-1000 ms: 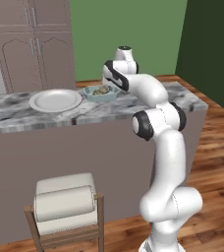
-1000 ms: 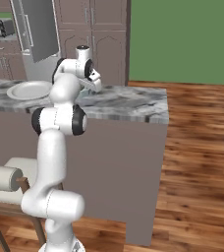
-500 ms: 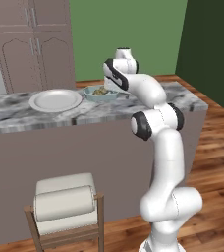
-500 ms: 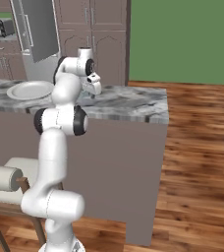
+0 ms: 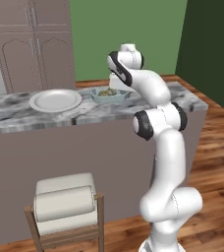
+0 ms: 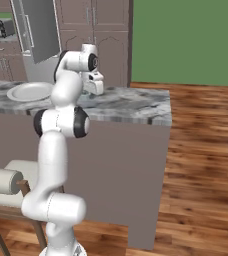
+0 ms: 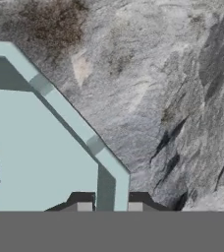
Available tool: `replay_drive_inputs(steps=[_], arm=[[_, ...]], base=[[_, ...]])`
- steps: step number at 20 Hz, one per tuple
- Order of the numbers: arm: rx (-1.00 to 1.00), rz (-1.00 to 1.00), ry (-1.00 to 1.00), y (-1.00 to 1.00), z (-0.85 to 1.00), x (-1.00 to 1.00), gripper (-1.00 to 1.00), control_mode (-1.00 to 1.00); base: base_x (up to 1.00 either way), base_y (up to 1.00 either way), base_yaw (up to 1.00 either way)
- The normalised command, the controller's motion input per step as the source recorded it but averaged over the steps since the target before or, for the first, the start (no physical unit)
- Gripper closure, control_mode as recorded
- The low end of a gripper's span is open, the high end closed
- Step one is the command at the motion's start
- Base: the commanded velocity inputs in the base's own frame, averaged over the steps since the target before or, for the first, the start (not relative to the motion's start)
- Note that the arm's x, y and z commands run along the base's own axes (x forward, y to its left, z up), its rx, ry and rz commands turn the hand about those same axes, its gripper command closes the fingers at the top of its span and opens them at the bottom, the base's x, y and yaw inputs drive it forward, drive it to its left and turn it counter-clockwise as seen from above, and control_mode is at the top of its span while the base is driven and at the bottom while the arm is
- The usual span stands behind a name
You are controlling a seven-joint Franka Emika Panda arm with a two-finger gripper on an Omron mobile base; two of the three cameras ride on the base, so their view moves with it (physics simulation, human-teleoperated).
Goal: Place two dumplings into each of the tupperware containers and then place the containers in the fridge.
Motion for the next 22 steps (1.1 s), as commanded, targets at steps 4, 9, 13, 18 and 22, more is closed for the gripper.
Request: replay_drive_inputs(steps=[4,9,13,18,22], arm=[[0.0,-0.2,0.0,-0.32,0.0,-1.0,1.0,-1.0],[0.0,-0.22,-0.03,-0.12,0.08,-1.0,1.0,-1.0],[0.0,-0.27,-0.13,-0.01,0.27,-1.0,1.0,-1.0],[-0.03,-0.2,-0.24,0.0,0.39,-0.99,1.0,-1.0],[-0.09,-0.13,-0.22,0.0,0.39,-0.82,1.0,-1.0]], base=[[0.0,0.0,0.0],[0.0,0.0,0.0],[0.0,0.0,0.0],[0.0,0.0,0.0],[0.0,0.0,0.0]])
